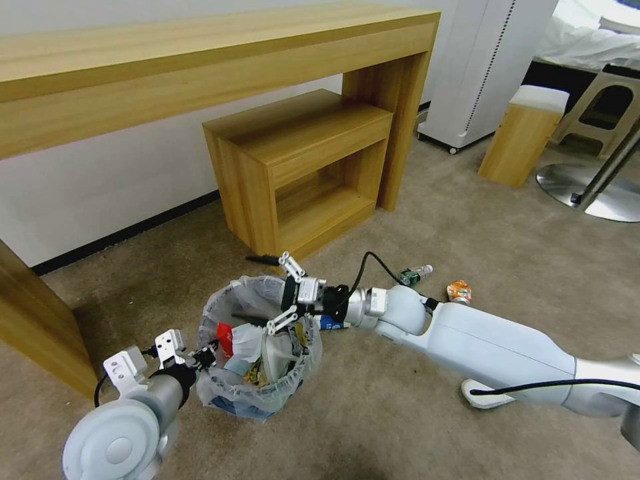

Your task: Pick up the trash bin and place the garbage on the floor into it.

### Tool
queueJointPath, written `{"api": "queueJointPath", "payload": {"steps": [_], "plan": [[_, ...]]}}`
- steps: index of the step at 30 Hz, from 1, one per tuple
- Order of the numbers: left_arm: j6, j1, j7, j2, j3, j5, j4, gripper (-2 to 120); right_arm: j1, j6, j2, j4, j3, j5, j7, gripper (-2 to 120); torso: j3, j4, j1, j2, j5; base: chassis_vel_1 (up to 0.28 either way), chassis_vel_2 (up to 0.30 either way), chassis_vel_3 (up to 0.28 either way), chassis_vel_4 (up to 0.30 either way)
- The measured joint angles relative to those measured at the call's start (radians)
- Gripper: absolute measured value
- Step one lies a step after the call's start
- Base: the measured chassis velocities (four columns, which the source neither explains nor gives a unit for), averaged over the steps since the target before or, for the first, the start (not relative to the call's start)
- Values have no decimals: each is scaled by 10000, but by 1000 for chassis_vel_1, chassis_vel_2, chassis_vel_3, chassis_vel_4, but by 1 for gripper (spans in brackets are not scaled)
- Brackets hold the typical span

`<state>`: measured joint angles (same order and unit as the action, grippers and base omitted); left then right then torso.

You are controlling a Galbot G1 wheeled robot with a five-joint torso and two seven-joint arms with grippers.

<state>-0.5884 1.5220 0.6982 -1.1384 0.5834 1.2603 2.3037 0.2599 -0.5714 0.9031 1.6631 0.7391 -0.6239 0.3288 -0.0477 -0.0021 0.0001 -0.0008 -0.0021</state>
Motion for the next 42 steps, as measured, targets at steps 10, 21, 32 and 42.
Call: {"api": "queueJointPath", "payload": {"steps": [10,21,32,42], "plan": [[13,52,-38,30,134,-43,-14,0,1205,355,-521,210,-1428,-438,-670,100,0,1,1,0,1,0,0,0,0],[34,-170,-148,176,20,-158,-219,0,3398,792,-1579,710,-3567,-287,-1968,100,0,0,0,0,4,0,0,0,0],[34,-21,-453,250,374,-749,-110,0,5391,1626,-2365,909,-5439,-387,-4242,100,1,0,0,1,0,0,0,0,0],[38,350,-834,-40,831,-1522,71,0,6184,1881,-2061,208,-6094,0,-5820,100,0,1,0,0,3,0,0,0,0]]}}
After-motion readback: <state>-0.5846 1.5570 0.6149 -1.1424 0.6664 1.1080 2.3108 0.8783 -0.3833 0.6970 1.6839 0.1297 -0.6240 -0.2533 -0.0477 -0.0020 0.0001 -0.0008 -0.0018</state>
